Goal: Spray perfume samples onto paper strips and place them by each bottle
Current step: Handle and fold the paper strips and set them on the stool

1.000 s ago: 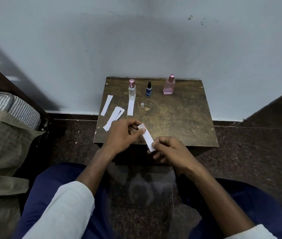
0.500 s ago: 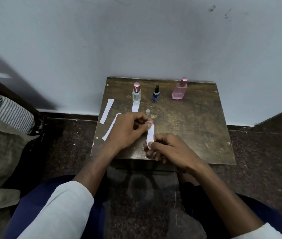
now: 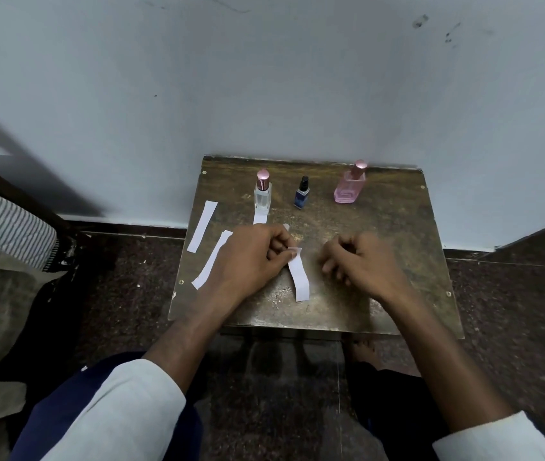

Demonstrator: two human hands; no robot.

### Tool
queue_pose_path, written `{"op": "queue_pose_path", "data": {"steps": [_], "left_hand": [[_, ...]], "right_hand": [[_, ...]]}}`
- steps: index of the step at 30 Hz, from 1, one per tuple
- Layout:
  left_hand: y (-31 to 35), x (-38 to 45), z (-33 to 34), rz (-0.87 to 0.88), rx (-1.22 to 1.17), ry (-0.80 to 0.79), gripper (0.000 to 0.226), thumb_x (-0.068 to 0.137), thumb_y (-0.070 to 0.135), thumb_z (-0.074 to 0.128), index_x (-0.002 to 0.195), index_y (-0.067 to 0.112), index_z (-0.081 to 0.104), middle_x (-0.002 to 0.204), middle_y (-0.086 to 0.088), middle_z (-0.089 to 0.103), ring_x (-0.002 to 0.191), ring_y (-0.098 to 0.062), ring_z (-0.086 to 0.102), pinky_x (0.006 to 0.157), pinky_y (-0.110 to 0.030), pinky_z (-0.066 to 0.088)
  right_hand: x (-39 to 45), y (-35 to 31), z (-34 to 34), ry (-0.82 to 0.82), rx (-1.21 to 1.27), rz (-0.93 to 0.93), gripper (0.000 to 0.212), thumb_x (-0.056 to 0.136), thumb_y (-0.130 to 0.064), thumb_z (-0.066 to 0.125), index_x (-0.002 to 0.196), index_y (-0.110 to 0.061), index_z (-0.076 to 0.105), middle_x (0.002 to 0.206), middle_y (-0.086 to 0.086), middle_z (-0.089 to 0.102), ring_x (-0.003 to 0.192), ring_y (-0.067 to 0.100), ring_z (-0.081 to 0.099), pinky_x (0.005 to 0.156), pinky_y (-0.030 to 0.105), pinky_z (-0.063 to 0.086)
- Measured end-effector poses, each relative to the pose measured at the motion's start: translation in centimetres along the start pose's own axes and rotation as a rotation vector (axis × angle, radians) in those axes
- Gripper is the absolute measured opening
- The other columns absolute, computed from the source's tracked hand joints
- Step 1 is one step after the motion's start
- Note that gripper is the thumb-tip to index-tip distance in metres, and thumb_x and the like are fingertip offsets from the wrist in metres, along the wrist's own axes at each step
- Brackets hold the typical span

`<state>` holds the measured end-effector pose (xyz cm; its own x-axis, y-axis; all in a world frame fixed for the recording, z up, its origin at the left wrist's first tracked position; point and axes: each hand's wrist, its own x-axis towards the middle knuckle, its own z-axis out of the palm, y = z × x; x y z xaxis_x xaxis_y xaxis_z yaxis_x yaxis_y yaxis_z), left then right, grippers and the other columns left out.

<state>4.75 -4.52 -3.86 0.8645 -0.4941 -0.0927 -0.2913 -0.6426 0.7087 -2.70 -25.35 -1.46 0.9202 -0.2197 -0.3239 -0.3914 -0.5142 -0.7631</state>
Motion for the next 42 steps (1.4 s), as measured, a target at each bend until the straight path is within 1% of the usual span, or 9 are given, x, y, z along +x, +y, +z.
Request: {"op": "queue_pose_path", "data": {"steps": [6, 10, 17, 22, 26, 30, 35, 39, 42], "left_hand": [[-0.1, 0.4, -0.1, -0.069, 0.055, 0.073, 0.016, 0.085, 0.046, 0.085, 0.083, 0.037, 0.073, 0.07, 0.022, 0.071, 0.062, 0.004, 0.066, 0.07, -0.037, 0.063], [-0.1, 0.4, -0.3, -0.119, 0.092, 0.135, 0.022, 0.083, 0.054, 0.085, 0.081, 0.036, 0.073, 0.067, 0.022, 0.071, 0.061, 0.007, 0.066, 0.069, -0.034, 0.062], [-0.1, 0.2, -0.8, -0.169, 0.135, 0.18, 0.028, 0.08, 0.053, 0.088, 0.077, 0.033, 0.07, 0.065, 0.019, 0.069, 0.065, 0.008, 0.065, 0.059, -0.024, 0.051], [0.0, 0.8, -0.7, -0.155, 0.119, 0.173, 0.024, 0.08, 0.056, 0.086, 0.082, 0.037, 0.073, 0.067, 0.024, 0.07, 0.068, 0.008, 0.066, 0.068, -0.031, 0.059], [0.3, 0.9, -0.7, -0.126, 0.169, 0.177, 0.018, 0.085, 0.059, 0.082, 0.09, 0.042, 0.078, 0.078, 0.025, 0.073, 0.074, 0.005, 0.066, 0.065, -0.028, 0.055], [0.8, 1.0, -1.1, -0.057, 0.294, 0.238, 0.024, 0.09, 0.063, 0.075, 0.098, 0.04, 0.08, 0.081, 0.021, 0.073, 0.075, 0.001, 0.064, 0.054, -0.021, 0.042], [2.2, 1.4, -0.4, 0.048, 0.193, 0.367, 0.023, 0.092, 0.047, 0.081, 0.107, 0.03, 0.08, 0.089, 0.018, 0.076, 0.076, 0.008, 0.06, 0.067, -0.011, 0.045], [3.7, 2.7, 0.7, 0.078, 0.157, 0.455, 0.029, 0.091, 0.03, 0.085, 0.116, 0.017, 0.08, 0.1, 0.0, 0.082, 0.086, -0.018, 0.077, 0.078, -0.028, 0.06], [4.4, 3.7, 1.6, 0.044, 0.22, 0.43, 0.027, 0.093, 0.028, 0.082, 0.116, 0.014, 0.076, 0.094, -0.007, 0.08, 0.082, -0.029, 0.076, 0.068, -0.03, 0.052]], "right_hand": [[2.3, -0.9, 2.5, 0.288, -0.141, -0.274, 0.009, 0.095, -0.023, 0.077, 0.103, -0.026, 0.079, 0.086, -0.016, 0.073, 0.075, -0.004, 0.066, 0.068, 0.007, 0.05], [3.8, -1.7, 3.3, 0.263, -0.181, -0.423, 0.019, 0.091, -0.018, 0.081, 0.11, -0.021, 0.081, 0.097, -0.008, 0.077, 0.08, -0.004, 0.067, 0.075, 0.009, 0.054], [4.8, -2.0, 3.3, 0.186, -0.217, -0.502, 0.018, 0.088, -0.017, 0.085, 0.105, -0.02, 0.083, 0.088, -0.014, 0.074, 0.072, -0.017, 0.059, 0.07, 0.0, 0.044], [5.5, -1.8, 3.0, 0.165, -0.291, -0.504, 0.012, 0.089, -0.017, 0.084, 0.101, -0.019, 0.082, 0.093, -0.008, 0.078, 0.073, -0.007, 0.061, 0.071, 0.01, 0.053], [4.9, -1.7, 1.7, 0.344, -0.213, -0.508, 0.012, 0.09, -0.017, 0.083, 0.101, -0.018, 0.081, 0.092, -0.014, 0.073, 0.074, -0.011, 0.061, 0.072, 0.004, 0.051], [4.6, -1.4, 0.7, 0.521, -0.188, -0.539, 0.016, 0.092, -0.02, 0.082, 0.105, -0.013, 0.08, 0.097, -0.003, 0.079, 0.082, 0.003, 0.07, 0.078, 0.008, 0.053], [4.8, -2.1, 0.6, 0.696, -0.034, -0.619, 0.01, 0.094, -0.017, 0.081, 0.101, -0.009, 0.081, 0.093, -0.001, 0.079, 0.081, 0.007, 0.073, 0.082, 0.015, 0.056], [5.6, -3.0, 0.9, 0.736, -0.006, -0.643, 0.009, 0.095, -0.015, 0.08, 0.101, -0.009, 0.081, 0.096, -0.002, 0.08, 0.086, 0.005, 0.073, 0.081, 0.015, 0.055], [6.4, -3.1, 1.1, 0.703, -0.045, -0.679, 0.008, 0.094, -0.011, 0.08, 0.1, -0.008, 0.081, 0.098, -0.001, 0.08, 0.091, 0.008, 0.073, 0.087, 0.012, 0.052]]}}
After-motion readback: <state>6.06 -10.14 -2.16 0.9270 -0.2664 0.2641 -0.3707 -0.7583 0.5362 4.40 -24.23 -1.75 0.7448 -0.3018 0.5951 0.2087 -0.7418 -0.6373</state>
